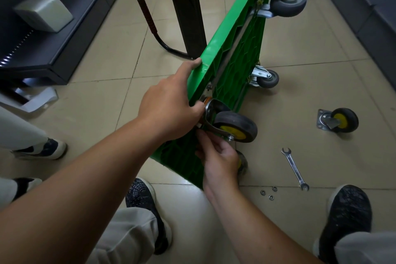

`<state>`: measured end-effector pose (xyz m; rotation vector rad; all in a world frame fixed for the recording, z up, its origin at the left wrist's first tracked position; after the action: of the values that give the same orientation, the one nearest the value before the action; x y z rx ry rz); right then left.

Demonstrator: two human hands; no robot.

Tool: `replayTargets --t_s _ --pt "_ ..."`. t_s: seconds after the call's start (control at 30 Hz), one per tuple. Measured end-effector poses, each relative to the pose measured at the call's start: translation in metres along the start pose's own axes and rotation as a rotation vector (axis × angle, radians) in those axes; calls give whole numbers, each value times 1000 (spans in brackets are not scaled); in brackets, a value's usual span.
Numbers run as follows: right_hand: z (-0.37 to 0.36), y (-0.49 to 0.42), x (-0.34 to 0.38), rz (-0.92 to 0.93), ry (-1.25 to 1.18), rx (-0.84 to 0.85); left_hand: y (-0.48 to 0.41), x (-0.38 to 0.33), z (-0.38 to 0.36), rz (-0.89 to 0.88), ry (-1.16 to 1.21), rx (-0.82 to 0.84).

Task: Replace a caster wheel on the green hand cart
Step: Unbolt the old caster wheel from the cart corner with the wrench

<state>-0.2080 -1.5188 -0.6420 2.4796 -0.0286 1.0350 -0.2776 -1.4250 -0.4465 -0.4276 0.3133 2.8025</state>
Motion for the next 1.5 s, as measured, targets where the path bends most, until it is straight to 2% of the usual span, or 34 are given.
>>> replayTargets --t_s 0.17,0.47,0.7,1.0,1.1,1.23,1.5 --pt "4 -1 -4 -39 70 -34 -1 2 0 -2 8 1" --pt "0 -1 10 68 82 52 -1 2 0 -11 1 -11" --pt "7 -3 6 -30 207 -7 -1 1 -1 -15 11 1" --pt "0 -1 14 74 136 90 -2 2 -1 -12 5 -3" --pt "-2 0 12 32 102 71 -2 2 -1 -14 9 -5" --pt "3 -2 8 -31 214 14 -2 2 -1 -15 7 -4" --pt "-3 -1 18 57 153 104 0 0 1 -15 0 -17"
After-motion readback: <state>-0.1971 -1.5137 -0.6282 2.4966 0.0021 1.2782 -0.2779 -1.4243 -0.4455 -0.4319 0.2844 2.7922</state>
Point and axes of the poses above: each hand's wrist, its own y-axis away from the middle knuckle, its own z-axis out of the back of the hand, x = y × z, the point moved 10 cm from there along -y, towards the middle knuckle, and after that the axes turned 12 degrees about x, right-handed, at the moved point
